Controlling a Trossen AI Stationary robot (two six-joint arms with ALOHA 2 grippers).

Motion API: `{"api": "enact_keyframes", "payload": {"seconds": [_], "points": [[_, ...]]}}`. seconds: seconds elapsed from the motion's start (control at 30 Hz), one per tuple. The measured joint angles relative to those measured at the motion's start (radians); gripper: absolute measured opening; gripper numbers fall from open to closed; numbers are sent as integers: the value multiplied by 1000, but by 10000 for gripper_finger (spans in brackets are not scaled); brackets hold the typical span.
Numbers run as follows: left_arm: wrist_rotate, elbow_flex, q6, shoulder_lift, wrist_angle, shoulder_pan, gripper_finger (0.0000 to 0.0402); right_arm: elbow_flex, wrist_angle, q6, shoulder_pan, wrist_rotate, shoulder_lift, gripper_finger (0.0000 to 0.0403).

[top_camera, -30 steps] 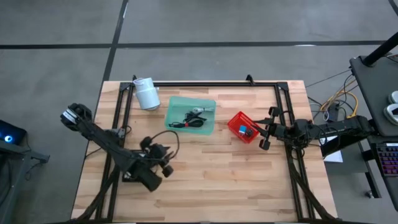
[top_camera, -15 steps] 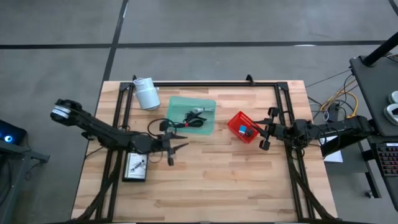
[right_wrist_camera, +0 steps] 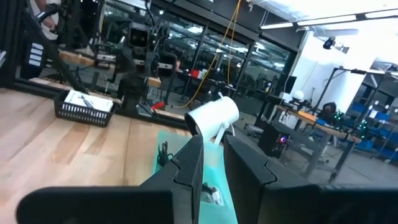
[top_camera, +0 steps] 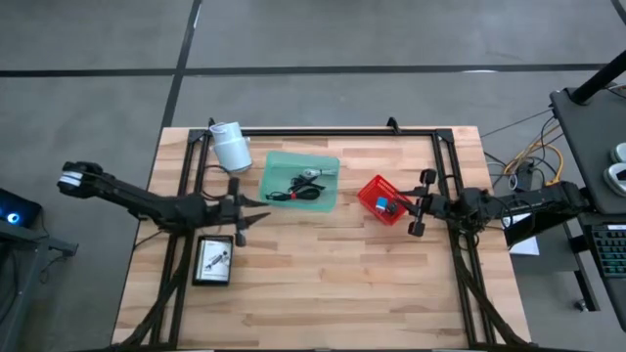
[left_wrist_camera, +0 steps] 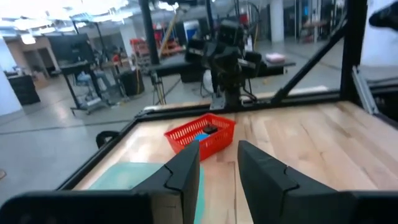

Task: Pick and place items into bin
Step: Return to Home Position

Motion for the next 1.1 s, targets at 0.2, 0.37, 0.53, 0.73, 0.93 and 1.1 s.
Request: {"api": "enact_keyframes", "payload": {"seconds": [0.2, 0.37, 0.53, 0.73, 0.93, 1.1], "points": [[-17, -109, 1, -193, -48, 0, 89, 0, -17, 1, 0, 0, 12, 52], [-20, -138, 25, -298, -140, 0, 28, 0, -22, 36, 0, 0, 14, 52], [-16, -143, 19, -370, -243, 0, 8, 0, -72, 66, 0, 0, 11, 52], [-15, -143, 19, -474, -365, 0, 1, 0, -104, 145, 1, -4, 10, 52], [-13, -143, 3, -581, -489, 0, 0, -1, -203, 187, 5, -3, -2, 51], [-11, -143, -14, -665, -602, 0, 0, -1, -269, 228, 17, -3, -67, 35]]}}
